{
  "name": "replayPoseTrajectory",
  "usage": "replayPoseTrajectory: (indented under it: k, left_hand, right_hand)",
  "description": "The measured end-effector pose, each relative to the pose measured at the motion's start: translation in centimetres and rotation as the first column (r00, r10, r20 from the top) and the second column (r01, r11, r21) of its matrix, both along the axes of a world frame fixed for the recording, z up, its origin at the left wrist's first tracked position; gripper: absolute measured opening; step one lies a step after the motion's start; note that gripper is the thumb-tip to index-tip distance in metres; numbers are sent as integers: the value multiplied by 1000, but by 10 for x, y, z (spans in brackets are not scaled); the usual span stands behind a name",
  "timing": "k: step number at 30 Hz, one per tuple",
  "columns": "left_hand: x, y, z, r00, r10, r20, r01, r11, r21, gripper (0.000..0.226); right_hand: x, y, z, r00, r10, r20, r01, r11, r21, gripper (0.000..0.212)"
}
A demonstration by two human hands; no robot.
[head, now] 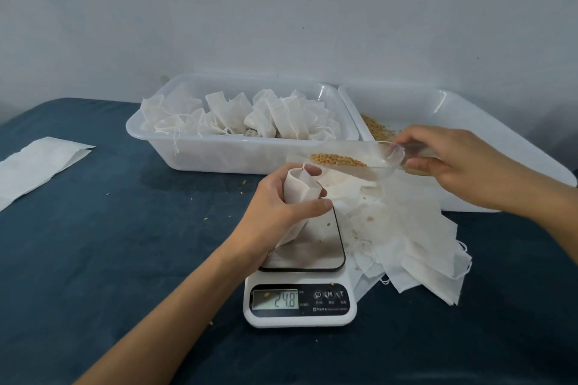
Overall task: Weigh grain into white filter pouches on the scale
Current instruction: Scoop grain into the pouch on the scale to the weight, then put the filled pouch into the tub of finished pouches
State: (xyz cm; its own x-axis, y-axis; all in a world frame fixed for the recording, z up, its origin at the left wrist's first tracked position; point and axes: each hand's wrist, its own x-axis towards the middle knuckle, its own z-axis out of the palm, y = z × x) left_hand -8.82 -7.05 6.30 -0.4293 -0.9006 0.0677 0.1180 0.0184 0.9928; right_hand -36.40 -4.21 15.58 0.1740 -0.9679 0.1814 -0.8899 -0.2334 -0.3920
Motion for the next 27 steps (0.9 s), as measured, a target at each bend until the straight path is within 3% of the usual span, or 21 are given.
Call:
replayPoseTrajectory:
  k: [6, 9, 11, 14, 16, 21, 24, 27]
  left_hand:
    - [2, -1, -1, 1000, 8, 3, -8, 1000, -9, 48]
    - [1, 0, -1, 1000, 11, 3, -11, 1000, -13, 47]
    - [0, 1, 0, 1000, 12, 1, -12, 1000, -12, 48]
    - [1, 1, 0, 1000, 8, -6, -8, 1000, -12, 47]
    - [1, 0, -1, 1000, 9, -10, -10, 1000, -15, 47]
    - [0, -2, -3, 1000, 7, -21, -7, 1000, -16, 50]
    - [-1, -2, -4, 1000, 13, -21, -14, 1000, -16, 46]
    - [0, -1, -3, 999, 15, -28, -15, 1000, -19, 45]
  right_hand:
    - [-36, -22, -10, 967, -253, -39, 250, 965, -79, 21]
    - [-54, -39, -17, 903, -426, -62, 418, 902, -109, 16]
    - [-67, -53, -22, 847, -521, -108, 520, 853, -44, 15]
    - [-81, -75, -32, 793, -574, -206, 599, 796, 84, 26]
    - [-83, -86, -40, 757, -584, -294, 638, 757, 140, 16]
    - [-84, -98, -50, 706, -565, -427, 692, 679, 246, 35]
    - [-87, -98, -50, 691, -553, -465, 693, 689, 209, 30]
    - [-79, -89, -40, 697, -628, -346, 665, 747, -15, 18]
